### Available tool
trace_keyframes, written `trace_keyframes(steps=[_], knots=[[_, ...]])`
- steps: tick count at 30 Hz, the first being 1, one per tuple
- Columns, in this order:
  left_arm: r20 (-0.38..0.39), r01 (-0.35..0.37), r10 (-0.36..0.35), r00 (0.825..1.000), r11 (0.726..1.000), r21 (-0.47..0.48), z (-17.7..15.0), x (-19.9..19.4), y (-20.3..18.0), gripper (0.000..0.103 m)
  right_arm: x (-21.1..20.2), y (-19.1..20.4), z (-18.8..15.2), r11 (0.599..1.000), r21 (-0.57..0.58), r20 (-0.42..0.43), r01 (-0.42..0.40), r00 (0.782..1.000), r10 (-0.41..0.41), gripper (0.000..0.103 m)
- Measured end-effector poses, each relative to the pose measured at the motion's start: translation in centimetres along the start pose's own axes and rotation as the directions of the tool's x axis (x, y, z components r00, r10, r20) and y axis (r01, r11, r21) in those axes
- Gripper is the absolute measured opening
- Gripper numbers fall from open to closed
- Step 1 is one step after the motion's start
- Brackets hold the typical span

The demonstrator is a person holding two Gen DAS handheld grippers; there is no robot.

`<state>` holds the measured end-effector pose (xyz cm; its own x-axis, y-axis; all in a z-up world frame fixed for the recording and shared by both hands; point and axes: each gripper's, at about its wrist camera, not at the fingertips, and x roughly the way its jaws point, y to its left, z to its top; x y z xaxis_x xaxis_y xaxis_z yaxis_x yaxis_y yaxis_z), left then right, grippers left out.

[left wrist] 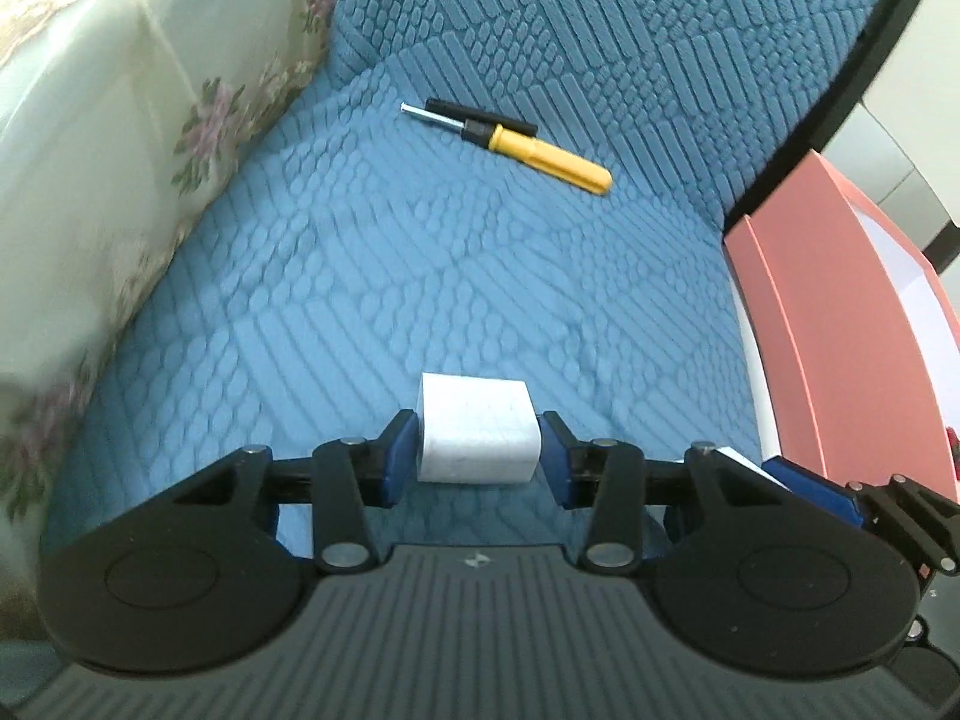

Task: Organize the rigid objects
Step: 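Lift both white chargers from the seat toward the pink box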

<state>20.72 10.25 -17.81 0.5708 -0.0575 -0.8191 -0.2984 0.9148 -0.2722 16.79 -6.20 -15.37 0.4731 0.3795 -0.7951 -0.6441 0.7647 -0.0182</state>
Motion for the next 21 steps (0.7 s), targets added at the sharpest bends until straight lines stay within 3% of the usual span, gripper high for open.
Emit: trace_keyframes(steps=[9,16,21], knots=[[-0.029,0.012,-0.013,0.999,1.000,-0.027,-2.9,-1.2,-0.1,0.050,-1.1,0.2,-2.4,1.000,0.028,-0.048,-0.015,0.999,0.016,0.055],[-0.033,0.008,-0.009,0.999,1.000,-0.029,-2.9,-0.7,-0.2,0.051,-0.9,-0.6,-2.5,0.997,0.067,-0.065,-0.022,0.998,0.026,0.054],[-0.036,-0.003,0.002,0.999,1.000,-0.021,-2.9,-0.1,-0.3,0.053,-0.1,-1.1,-2.6,0.993,0.113,-0.095,-0.040,0.994,0.051,0.060]])
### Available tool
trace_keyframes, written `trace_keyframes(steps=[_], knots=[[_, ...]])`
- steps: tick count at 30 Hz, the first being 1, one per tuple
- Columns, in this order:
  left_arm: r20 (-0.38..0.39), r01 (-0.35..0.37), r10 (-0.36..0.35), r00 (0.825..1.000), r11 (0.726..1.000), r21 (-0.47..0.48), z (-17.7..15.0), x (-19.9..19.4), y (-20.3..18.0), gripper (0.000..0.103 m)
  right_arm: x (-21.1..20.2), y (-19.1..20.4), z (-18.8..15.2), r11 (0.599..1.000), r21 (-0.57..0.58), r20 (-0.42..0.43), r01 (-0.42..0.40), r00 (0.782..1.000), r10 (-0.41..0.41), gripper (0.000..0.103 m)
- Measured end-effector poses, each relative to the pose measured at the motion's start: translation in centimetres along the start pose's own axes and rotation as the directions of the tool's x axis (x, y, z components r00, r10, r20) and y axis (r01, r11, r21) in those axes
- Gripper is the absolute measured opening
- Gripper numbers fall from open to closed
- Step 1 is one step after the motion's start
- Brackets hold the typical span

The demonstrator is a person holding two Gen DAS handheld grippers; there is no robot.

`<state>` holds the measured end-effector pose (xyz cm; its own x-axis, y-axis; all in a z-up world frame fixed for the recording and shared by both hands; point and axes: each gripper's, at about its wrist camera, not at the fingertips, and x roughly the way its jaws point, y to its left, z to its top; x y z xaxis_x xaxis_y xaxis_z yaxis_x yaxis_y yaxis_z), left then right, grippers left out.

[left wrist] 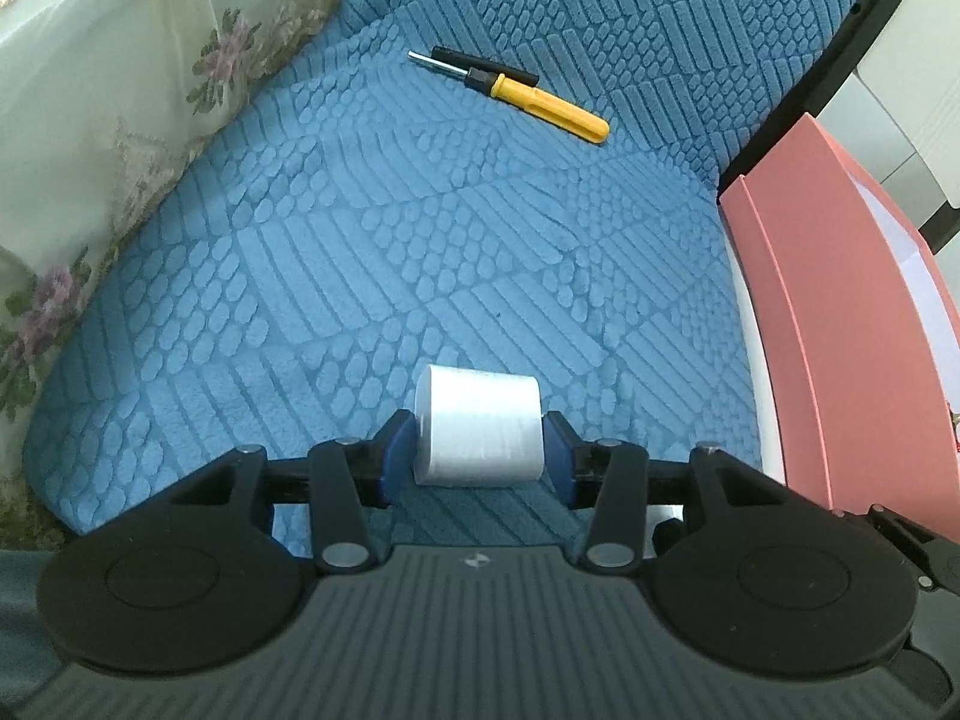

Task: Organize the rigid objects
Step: 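Lift both white chargers from the seat toward the pink box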

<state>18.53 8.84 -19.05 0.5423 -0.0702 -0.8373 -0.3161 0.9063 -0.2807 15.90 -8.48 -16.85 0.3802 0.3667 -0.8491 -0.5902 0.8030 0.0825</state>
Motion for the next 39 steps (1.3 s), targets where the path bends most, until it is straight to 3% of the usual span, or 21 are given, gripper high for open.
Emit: trace_keyframes(steps=[5,12,21,29,39], knots=[[0.012,-0.013,0.013,1.000,1.000,0.024,0.0,0.3,-0.5,0.056,1.2,-0.3,-0.5,0.999,0.030,-0.076,-0.025,0.997,0.027,0.061],[0.039,-0.037,0.034,0.999,0.997,0.072,-0.1,0.7,-1.1,0.057,1.0,0.3,-0.8,1.000,0.021,-0.039,-0.013,0.999,0.014,0.054],[0.029,0.004,-0.005,1.000,1.000,0.015,0.3,0.3,-0.3,0.052,0.1,0.5,0.2,0.999,0.031,0.012,0.019,1.000,-0.019,0.054],[0.050,0.057,-0.056,0.997,0.998,-0.013,0.4,-2.4,-0.9,0.051,-3.7,-0.3,1.6,0.999,0.045,0.068,0.017,0.997,-0.020,0.054],[0.099,0.123,-0.119,0.988,0.992,-0.032,0.8,-8.9,-3.7,0.050,-10.9,-2.6,3.4,0.998,0.066,0.144,0.006,0.989,-0.016,0.054]])
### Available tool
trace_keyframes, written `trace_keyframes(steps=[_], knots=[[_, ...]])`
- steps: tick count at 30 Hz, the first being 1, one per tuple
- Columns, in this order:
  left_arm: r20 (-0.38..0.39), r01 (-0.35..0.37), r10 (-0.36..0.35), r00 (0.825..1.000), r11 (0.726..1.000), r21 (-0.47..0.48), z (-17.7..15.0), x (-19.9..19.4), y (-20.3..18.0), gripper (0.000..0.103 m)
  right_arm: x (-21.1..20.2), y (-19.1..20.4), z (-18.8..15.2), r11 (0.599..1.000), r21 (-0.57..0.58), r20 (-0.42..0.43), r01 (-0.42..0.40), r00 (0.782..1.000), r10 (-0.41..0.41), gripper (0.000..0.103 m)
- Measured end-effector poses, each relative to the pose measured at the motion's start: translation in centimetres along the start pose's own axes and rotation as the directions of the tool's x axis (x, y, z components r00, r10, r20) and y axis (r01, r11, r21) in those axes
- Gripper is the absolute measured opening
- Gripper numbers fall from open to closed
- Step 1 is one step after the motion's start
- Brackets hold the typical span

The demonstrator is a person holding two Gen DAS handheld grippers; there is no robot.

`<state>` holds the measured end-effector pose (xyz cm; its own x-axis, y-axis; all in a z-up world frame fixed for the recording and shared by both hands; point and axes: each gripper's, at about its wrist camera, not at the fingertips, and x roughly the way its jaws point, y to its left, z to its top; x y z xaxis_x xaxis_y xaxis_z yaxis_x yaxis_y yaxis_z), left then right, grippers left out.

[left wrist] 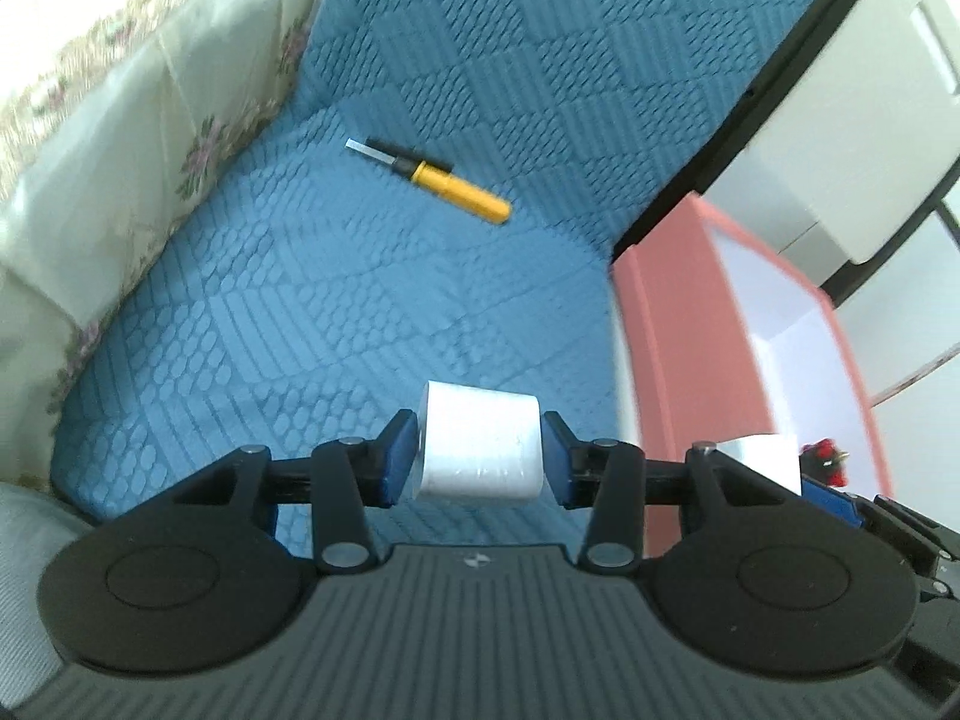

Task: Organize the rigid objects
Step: 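Lift both white chargers from the seat toward the pink box, then lower both chargers into the pink box beside the red-black figure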

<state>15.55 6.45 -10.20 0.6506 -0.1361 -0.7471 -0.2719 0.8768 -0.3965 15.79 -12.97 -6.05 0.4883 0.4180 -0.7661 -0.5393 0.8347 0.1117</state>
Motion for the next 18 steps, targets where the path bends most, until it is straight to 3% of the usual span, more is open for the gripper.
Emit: trace_keyframes(steps=[10,18], knots=[[0.033,0.035,-0.036,0.999,0.999,0.031,1.2,-5.5,-4.1,0.050,-5.5,-2.1,2.5,1.000,0.029,0.045,-0.004,0.999,0.003,0.054],[0.051,0.080,-0.083,0.995,0.995,0.063,2.1,-7.0,-8.8,0.050,-8.0,-4.7,4.2,0.999,0.044,0.084,-0.001,0.996,-0.003,0.054]])
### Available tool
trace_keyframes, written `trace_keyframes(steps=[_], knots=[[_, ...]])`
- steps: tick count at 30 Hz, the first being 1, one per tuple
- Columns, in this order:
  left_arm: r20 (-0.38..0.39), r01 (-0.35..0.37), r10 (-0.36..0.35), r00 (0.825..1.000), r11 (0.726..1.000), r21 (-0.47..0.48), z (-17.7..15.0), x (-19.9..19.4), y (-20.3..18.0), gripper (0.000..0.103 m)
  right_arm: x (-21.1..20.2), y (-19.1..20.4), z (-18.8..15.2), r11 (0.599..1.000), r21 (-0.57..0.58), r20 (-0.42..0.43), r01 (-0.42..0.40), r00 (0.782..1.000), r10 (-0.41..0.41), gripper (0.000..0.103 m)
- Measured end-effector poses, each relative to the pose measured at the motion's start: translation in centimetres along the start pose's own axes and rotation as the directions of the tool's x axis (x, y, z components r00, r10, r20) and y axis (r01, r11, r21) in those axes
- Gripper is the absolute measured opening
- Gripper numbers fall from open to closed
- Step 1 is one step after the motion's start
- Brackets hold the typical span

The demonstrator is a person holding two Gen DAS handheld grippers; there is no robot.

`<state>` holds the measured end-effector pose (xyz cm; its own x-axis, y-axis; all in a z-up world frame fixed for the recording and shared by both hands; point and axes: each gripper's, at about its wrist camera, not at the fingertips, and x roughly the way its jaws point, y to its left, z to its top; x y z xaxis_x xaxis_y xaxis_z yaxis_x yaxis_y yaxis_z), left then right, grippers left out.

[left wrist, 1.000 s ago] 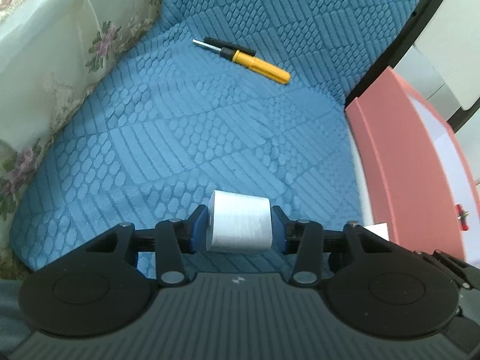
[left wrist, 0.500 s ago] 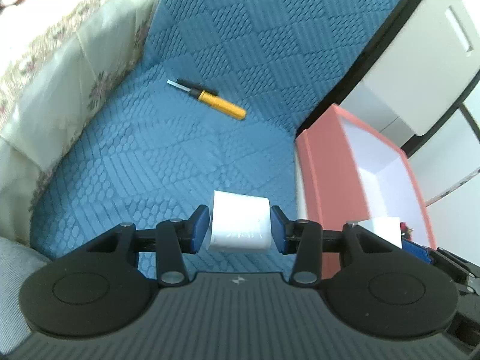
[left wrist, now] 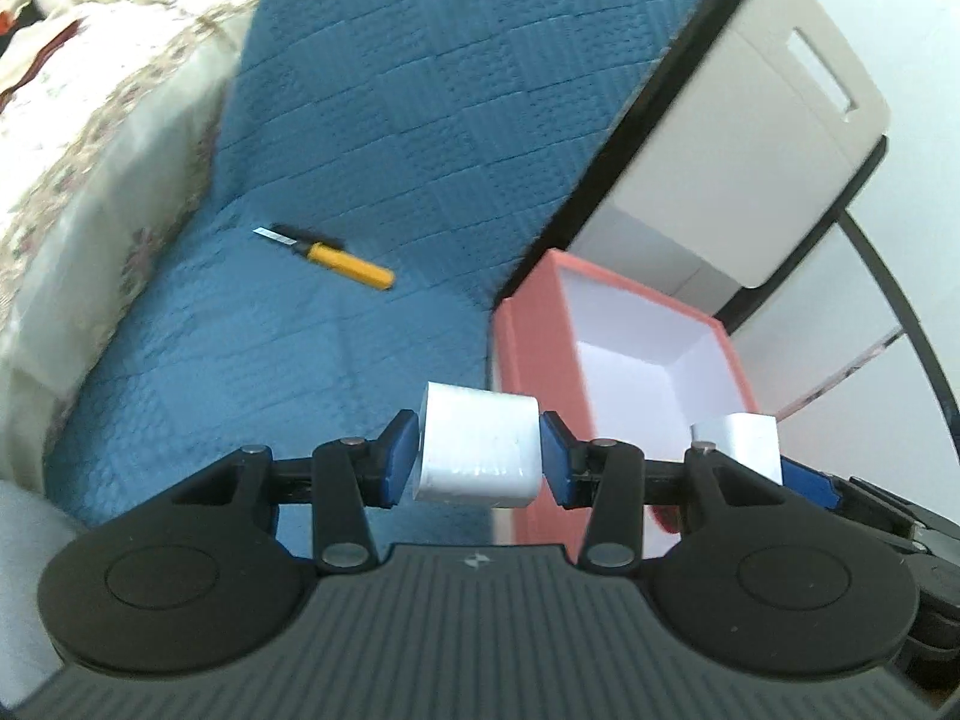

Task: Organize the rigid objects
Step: 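Lower both chargers into the pink box beside the red-black figure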

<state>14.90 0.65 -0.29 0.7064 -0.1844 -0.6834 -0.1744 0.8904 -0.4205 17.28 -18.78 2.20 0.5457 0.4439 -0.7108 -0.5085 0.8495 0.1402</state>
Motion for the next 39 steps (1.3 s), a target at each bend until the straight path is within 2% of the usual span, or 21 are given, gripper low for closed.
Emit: trace_keyframes(steps=[12,20,31,39], knots=[[-0.018,0.090,-0.090,0.996,0.995,0.048,0.7,2.2,-8.4,0.049,-2.8,-6.3,1.6,0.997,0.023,0.042,0.068,0.997,-0.069,0.054],[-0.016,0.120,-0.119,0.993,0.990,0.077,1.3,3.9,-12.3,0.049,-2.8,-10.3,1.8,0.993,0.054,0.035,0.102,0.994,-0.104,0.054],[-0.102,0.086,-0.077,0.992,0.992,0.088,0.3,10.2,-14.0,0.049,1.1,-14.6,-0.6,0.988,0.101,-0.066,0.115,0.992,-0.109,0.054],[-0.196,0.058,-0.038,0.980,0.994,0.093,-1.2,16.3,-14.4,0.049,5.3,-17.5,-3.4,0.982,0.145,-0.180,0.124,0.979,-0.097,0.054]])
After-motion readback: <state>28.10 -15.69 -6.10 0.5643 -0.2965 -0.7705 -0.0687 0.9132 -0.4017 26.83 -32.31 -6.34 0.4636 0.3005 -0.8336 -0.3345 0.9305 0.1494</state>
